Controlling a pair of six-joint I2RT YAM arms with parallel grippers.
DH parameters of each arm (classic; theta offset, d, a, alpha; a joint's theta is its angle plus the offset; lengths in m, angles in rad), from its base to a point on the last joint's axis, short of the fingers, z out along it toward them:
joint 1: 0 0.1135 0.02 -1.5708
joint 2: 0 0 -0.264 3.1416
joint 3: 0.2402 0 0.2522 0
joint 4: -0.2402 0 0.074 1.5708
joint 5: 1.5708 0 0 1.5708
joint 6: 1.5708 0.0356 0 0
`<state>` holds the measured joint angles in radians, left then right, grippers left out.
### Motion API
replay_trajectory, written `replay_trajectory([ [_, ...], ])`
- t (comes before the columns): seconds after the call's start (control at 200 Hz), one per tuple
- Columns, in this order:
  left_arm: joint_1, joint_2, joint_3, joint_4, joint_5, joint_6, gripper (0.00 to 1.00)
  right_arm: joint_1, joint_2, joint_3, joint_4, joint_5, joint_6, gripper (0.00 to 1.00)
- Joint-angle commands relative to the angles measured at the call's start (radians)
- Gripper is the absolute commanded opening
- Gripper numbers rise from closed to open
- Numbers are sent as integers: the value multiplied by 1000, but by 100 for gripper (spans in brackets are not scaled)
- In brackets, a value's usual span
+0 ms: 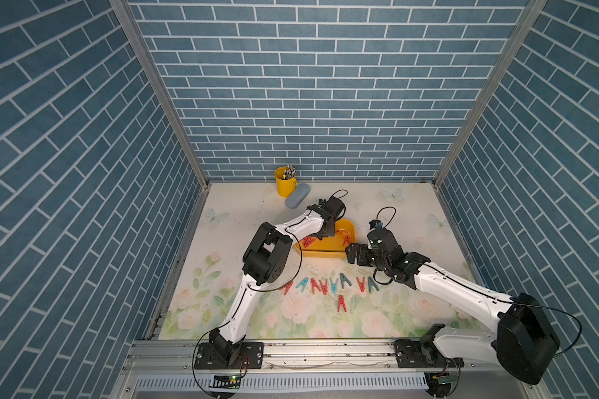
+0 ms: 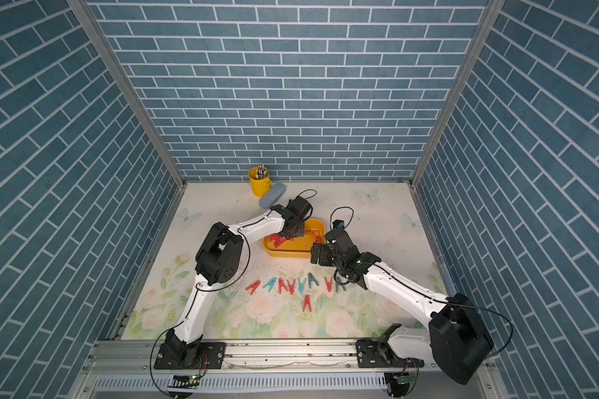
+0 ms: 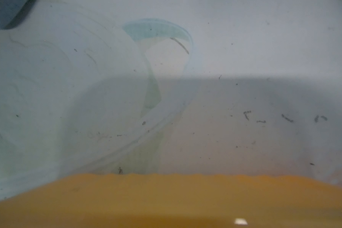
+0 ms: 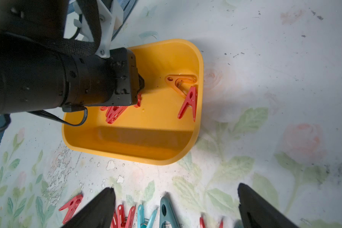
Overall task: Take the clothespins out of the storage box
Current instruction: Pick up the clothespin from the storage box.
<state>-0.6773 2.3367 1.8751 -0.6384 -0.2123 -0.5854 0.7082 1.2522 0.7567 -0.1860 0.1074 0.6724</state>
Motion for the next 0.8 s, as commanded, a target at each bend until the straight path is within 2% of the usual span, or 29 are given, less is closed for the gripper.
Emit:
replay_trajectory([
  [0.0, 2, -1, 10, -27, 3, -3, 7, -4, 2, 14, 16, -9, -22, 99],
  [0.405, -55, -189, -49, -69, -8, -64, 7, -4, -11, -4, 45, -81, -44, 99],
  [0.61, -117, -372, -207, -39, -15, -153, 7, -4, -42, -39, 60, -142, -62, 99],
  [0.795, -196, -534, -394, 6, -25, -253, 8, -4, -130, -95, 56, -176, -52, 99],
])
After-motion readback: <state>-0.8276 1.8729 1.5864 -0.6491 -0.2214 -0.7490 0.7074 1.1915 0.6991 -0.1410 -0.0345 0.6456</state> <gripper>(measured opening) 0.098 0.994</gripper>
